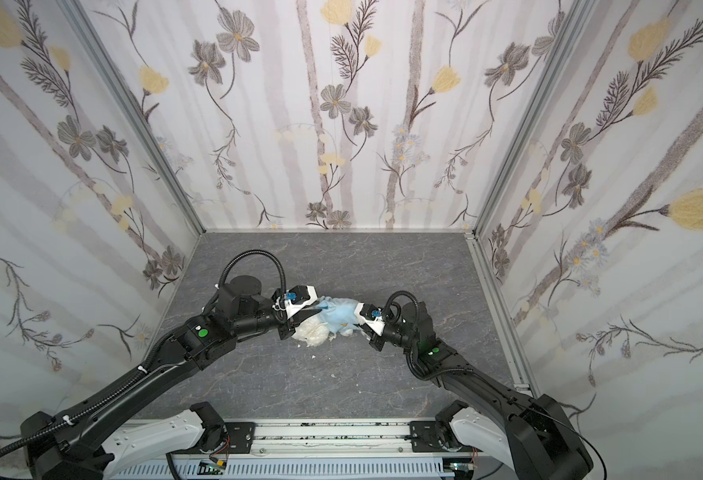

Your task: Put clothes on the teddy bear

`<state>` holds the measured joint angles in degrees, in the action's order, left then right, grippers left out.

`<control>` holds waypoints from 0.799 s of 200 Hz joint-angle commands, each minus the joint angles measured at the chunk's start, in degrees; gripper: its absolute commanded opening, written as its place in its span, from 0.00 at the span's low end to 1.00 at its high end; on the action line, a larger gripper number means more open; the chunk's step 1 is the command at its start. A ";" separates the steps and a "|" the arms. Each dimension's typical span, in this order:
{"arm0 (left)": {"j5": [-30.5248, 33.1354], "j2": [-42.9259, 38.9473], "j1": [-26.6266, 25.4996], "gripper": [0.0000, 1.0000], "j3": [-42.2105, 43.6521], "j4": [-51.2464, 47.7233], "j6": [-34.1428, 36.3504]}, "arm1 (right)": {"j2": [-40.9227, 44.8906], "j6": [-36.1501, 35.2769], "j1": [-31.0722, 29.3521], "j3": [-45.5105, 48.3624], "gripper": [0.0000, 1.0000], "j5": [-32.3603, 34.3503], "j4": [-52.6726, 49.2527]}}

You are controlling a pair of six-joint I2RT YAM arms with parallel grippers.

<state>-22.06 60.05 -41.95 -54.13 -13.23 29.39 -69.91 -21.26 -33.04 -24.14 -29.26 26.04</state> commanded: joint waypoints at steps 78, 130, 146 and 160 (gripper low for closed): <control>-1.41 6.28 -0.56 0.00 -4.05 -9.95 5.69 | 1.40 -5.28 -2.11 2.07 0.00 4.65 5.03; -5.59 10.19 -2.20 0.01 -5.85 -9.97 8.19 | 1.95 -5.41 -2.40 2.17 0.00 4.43 5.28; -6.67 10.99 -2.52 0.06 -6.45 -9.87 8.57 | 1.75 -5.23 -2.51 1.99 0.00 4.00 5.15; -6.97 11.83 -2.69 0.13 -7.23 -9.86 8.86 | 1.77 -4.76 -2.48 1.98 0.00 3.18 5.68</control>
<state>-26.02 70.87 -44.31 -59.96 -23.00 36.32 -68.25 -26.04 -35.40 -21.93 -24.91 26.70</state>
